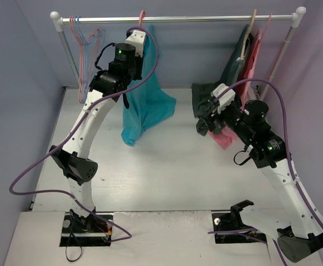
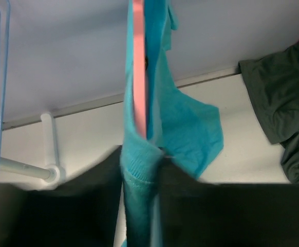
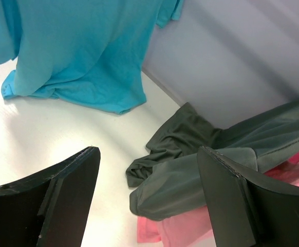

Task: Place the t-shirt on the hanger

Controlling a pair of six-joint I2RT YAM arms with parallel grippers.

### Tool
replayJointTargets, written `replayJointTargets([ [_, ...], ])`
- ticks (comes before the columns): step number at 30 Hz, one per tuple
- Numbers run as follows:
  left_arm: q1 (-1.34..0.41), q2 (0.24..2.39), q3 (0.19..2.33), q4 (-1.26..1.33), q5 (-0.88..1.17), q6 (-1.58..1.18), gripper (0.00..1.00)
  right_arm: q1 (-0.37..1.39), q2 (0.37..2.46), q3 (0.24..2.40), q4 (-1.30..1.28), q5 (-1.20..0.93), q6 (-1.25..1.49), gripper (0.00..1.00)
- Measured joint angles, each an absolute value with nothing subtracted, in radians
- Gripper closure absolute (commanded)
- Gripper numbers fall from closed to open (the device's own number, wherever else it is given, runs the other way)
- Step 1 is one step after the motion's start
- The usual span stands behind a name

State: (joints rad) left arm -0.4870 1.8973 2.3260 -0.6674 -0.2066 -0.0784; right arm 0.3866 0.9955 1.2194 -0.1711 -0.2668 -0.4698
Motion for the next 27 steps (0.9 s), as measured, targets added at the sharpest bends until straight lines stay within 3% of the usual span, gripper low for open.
replayJointTargets([
  [3, -0.487, 1.894, 2.325, -0.664, -0.206, -0.093, 0.35, 0.387, 0.981, 1.216, -0.19, -0.262, -0.458, 0.2],
  [5, -0.487, 1.884, 2.32, -0.664, -0.207, -0.102, 0.31, 0.387, 0.977, 1.216, -0.196, -0.247, -0.438, 0.12],
  [8, -0.487, 1.841, 2.296, -0.677, -0.208, -0.108, 0.3, 0.387, 0.976, 1.216, -0.209, -0.183, -0.394, 0.0],
  [16, -0.485, 1.477, 2.086, -0.769, -0.216, -0.108, 0.3, 0.387, 0.942, 1.258, -0.266, -0.009, -0.237, 0.0],
  [27, -0.482, 0.863, 1.507, -0.958, -0.276, -0.121, 0.3, 0.387, 0.58, 1.09, -0.296, 0.152, -0.057, 0.0],
])
